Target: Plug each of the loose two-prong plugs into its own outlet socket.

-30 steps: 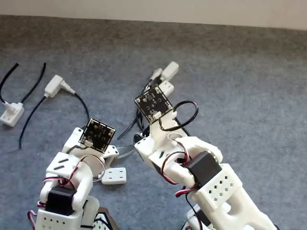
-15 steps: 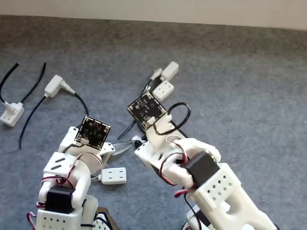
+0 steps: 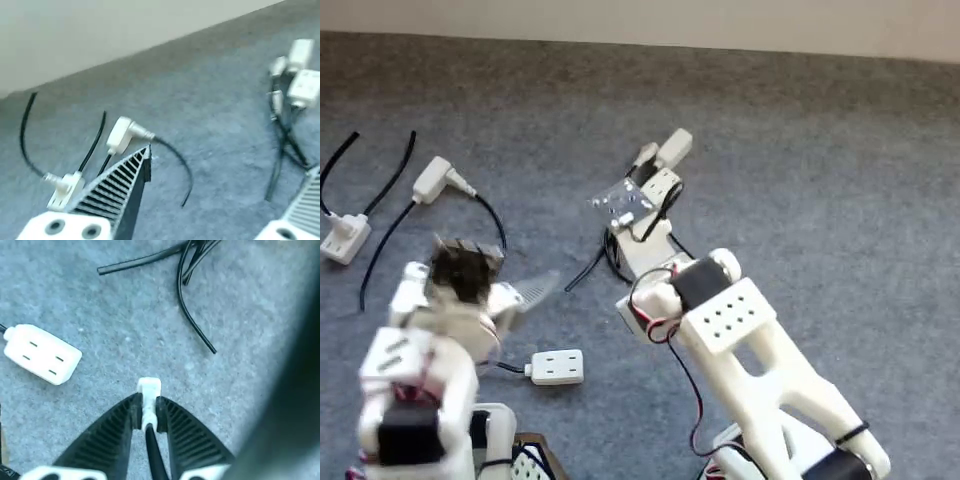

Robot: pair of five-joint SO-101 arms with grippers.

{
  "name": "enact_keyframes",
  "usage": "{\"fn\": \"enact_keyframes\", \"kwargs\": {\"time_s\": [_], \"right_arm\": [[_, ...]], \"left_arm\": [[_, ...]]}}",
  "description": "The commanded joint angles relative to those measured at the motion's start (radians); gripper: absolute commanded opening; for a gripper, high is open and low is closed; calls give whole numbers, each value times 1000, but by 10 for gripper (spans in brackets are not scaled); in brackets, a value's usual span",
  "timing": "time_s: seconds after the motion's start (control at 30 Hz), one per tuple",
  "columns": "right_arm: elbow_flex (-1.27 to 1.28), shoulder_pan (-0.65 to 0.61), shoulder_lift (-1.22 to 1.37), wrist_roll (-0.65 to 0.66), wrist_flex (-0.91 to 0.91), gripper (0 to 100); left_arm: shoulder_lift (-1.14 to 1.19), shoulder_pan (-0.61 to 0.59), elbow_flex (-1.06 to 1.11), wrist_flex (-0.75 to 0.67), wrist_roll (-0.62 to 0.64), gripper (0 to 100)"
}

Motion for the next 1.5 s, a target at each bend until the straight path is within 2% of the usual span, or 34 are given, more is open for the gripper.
{"fn": "enact_keyframes", "kwargs": {"time_s": [0.0,0.07,0.2,0.4,0.53,0.7,0.83,0.97,1.17,1.47], "right_arm": [[-173,16,56,-18,114,6],[-272,13,124,-21,200,7],[-466,-18,263,-34,355,9],[-628,-116,377,-284,400,9],[-636,-183,417,-473,366,9],[-631,-260,430,-718,335,10],[-628,-334,432,-801,329,10],[-611,-380,446,-799,312,10],[-417,-384,545,-806,157,10],[-418,-384,492,-804,142,9]], "left_arm": [[407,-120,-254,-6,11,425],[680,-174,-466,44,11,425],[1188,-275,-998,302,8,425],[1721,-461,-1745,542,3,425],[1975,-542,-2048,624,-80,425],[2175,-625,-2227,626,-94,425],[2265,-651,-2339,624,-97,425],[2313,-656,-2397,624,-130,425],[2322,-671,-2399,624,-130,425],[2324,-707,-2399,624,-173,425]]}}
